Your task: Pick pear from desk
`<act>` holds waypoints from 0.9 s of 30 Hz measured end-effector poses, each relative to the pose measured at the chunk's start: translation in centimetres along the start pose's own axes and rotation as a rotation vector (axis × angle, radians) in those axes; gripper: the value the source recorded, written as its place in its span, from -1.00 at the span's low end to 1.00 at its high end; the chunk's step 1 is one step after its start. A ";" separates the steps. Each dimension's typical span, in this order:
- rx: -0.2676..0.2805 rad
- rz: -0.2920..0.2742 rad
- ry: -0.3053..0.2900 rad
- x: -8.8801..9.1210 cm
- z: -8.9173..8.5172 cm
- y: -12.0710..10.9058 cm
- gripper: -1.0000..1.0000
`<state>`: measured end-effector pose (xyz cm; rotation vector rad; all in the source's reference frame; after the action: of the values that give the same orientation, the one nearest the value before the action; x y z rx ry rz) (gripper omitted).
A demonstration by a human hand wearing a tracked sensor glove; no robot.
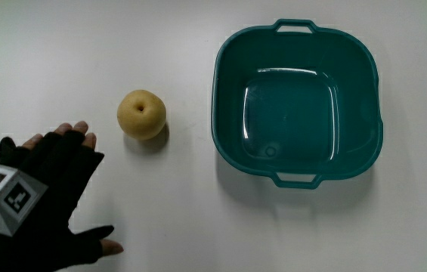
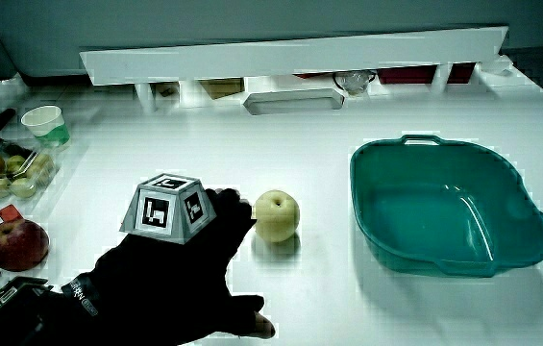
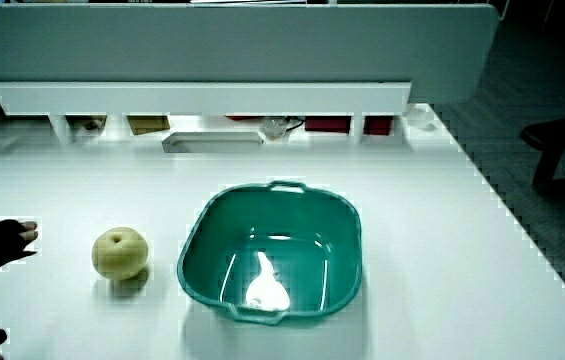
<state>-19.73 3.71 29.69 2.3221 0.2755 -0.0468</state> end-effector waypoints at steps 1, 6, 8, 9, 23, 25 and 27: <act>0.010 -0.009 0.000 -0.1 0.1 0.3 0.00; -0.010 0.014 -0.069 -0.9 0.3 2.1 0.00; 0.046 -0.013 -0.007 -2.1 -0.4 3.5 0.00; 0.039 -0.012 -0.018 -2.2 -0.4 4.0 0.00; -0.046 0.006 -0.179 -1.9 1.7 10.1 0.00; -0.047 -0.009 -0.174 -1.8 1.8 10.9 0.00; -0.077 -0.004 -0.197 -2.0 1.7 11.7 0.00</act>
<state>-19.07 -5.72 37.12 2.2202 0.1795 -0.2616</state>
